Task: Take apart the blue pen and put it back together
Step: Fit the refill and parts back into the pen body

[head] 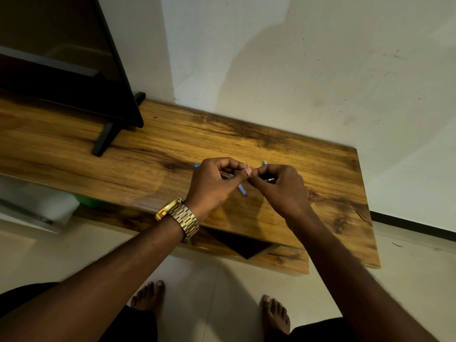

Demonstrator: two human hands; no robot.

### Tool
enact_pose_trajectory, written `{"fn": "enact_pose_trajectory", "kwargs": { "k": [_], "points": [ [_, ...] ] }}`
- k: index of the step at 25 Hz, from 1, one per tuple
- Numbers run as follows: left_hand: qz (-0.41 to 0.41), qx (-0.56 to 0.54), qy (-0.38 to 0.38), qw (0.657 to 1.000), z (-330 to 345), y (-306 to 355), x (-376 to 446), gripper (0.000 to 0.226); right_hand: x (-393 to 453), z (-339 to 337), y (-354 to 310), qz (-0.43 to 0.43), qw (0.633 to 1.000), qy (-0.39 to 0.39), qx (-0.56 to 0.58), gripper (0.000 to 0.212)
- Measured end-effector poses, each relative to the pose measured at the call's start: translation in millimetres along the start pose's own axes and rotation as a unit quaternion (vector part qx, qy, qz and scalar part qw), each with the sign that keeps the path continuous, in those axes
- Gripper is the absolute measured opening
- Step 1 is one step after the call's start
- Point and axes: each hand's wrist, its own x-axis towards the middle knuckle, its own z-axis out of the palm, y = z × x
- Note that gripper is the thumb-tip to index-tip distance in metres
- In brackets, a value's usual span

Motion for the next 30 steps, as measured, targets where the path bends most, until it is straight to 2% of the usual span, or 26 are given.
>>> {"fn": "enact_pose_trajectory", "kwargs": {
  "k": [2, 4, 7, 9, 13, 15, 18, 20, 24, 30],
  "points": [
    [-0.002, -0.009, 0.015, 1.0, -2.2, 0.8, 2.9, 0.013, 3.1, -6.7, 2.8, -0.015, 0.999, 0.013, -0.04, 0.019],
    [-0.015, -0.063, 0.044, 0.997, -6.4, 1.6, 8.9, 0.014, 11.3, -17.5, 12.3, -0.015, 0.991, 0.071, -0.116, 0.031],
    [-0.03, -0.171, 0.076, 0.982, -13.3, 2.5, 17.0, 0.009, 25.3, -24.7, 30.4, 0.034, 0.976, 0.1, -0.19, 0.04],
    [-0.043, -0.205, 0.084, 0.974, -15.4, 3.4, 19.5, 0.006, 28.2, -16.3, 36.6, 0.05, 0.977, 0.082, -0.193, 0.039],
    [-0.08, -0.234, 0.068, 0.967, -17.9, 4.6, 18.9, 0.007, 26.9, 4.3, 34.9, 0.0, 0.964, 0.082, -0.255, 0.022],
    [-0.088, -0.246, 0.064, 0.963, -22.2, 6.6, 16.9, 0.006, 27.5, 2.8, 27.7, -0.01, 0.969, 0.066, -0.238, 0.018],
    [-0.087, -0.297, 0.057, 0.949, -30.6, 8.8, 16.7, 0.007, 11.8, -4.3, 8.4, -0.052, 0.993, 0.043, -0.095, 0.012],
    [-0.089, -0.328, 0.049, 0.939, -32.1, 11.8, 16.2, 0.013, -7.1, -6.7, -4.7, -0.103, 0.994, 0.012, -0.029, 0.011],
    [-0.094, -0.366, 0.042, 0.925, -24.4, 18.1, 16.0, 0.009, -22.8, -3.6, -14.7, -0.152, 0.988, -0.013, -0.019, 0.015],
    [-0.095, -0.359, 0.038, 0.928, -19.9, 17.4, 19.2, 0.01, -18.3, -2.3, -14.8, -0.138, 0.99, 0.001, 0.001, 0.01]
  ]
}}
